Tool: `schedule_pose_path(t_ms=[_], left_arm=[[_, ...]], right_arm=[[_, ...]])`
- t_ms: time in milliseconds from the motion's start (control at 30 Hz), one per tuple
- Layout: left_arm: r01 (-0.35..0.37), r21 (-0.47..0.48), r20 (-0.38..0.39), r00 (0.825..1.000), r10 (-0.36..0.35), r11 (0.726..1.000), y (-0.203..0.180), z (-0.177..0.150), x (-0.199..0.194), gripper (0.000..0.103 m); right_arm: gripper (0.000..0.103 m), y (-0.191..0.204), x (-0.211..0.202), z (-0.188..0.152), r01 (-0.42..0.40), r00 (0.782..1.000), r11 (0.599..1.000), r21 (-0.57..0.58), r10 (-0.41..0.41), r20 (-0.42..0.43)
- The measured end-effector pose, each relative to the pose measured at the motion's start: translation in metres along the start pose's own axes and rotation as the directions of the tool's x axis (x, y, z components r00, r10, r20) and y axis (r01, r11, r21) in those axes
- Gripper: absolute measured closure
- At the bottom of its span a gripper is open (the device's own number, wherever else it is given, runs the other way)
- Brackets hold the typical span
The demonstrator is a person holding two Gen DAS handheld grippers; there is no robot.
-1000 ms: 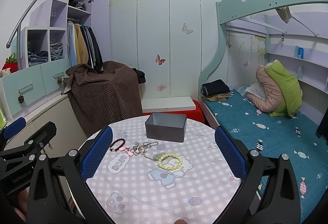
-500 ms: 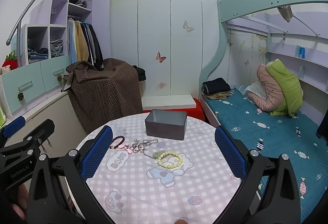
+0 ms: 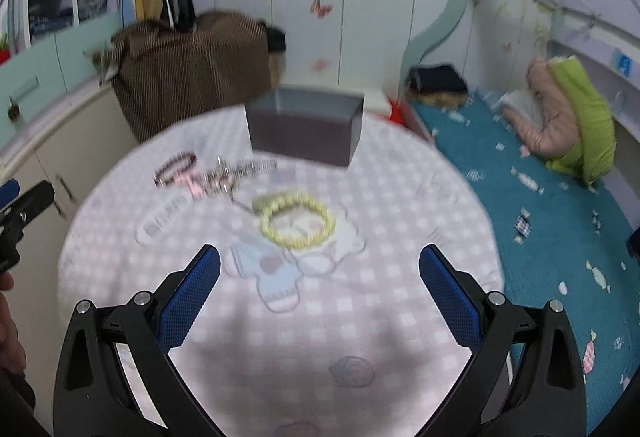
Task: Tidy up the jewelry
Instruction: 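Grasp the yellow-green bead bracelet with the right gripper while the left gripper grasps the red bead bracelet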
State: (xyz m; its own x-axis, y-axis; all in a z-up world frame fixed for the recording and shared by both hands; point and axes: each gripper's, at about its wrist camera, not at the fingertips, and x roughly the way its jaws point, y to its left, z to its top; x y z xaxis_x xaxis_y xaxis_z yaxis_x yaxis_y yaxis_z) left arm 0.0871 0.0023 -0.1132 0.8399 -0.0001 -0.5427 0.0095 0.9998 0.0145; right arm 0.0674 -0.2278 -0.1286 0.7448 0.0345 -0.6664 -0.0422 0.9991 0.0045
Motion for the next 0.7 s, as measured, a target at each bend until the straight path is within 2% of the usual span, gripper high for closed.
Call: schedule_pose_path(t_ms=[200, 300, 367, 600, 700], left_arm=[[0.005, 0.015, -0.069, 0.998, -0.004, 1.0, -0.004, -0.01, 0.039, 0.005], [0.005, 0.005, -0.101, 0.995, -0.005, 1.0, -0.004, -0.011, 0.054, 0.005], [-0.001, 0.003, -0.124, 0.992, 0.002, 1.0, -0.003, -0.012, 0.063, 0.005], [-0.021, 0.007, -0.179, 0.984, 0.022, 1.0, 0.001, -0.006, 0.089, 0.005], [-0.037, 0.004, -0.202, 0.979, 0.038, 0.999, 0.005, -0.001, 0.104, 0.005]], right_arm=[[0.008, 0.001, 0.037, 0.001, -0.044, 0.997, 0.998, -0.035, 0.042, -0.066], [0.022, 0.013, 0.056, 0.012, -0.098, 0.991, 0.992, -0.075, 0.09, -0.102], [0.036, 0.019, 0.074, 0.018, -0.133, 0.983, 0.987, -0.09, 0.119, -0.138], [0.056, 0.034, 0.111, 0.022, -0.171, 0.966, 0.977, -0.125, 0.141, -0.216], [0.083, 0.039, 0.116, 0.025, -0.179, 0.968, 0.971, -0.158, 0.145, -0.206]])
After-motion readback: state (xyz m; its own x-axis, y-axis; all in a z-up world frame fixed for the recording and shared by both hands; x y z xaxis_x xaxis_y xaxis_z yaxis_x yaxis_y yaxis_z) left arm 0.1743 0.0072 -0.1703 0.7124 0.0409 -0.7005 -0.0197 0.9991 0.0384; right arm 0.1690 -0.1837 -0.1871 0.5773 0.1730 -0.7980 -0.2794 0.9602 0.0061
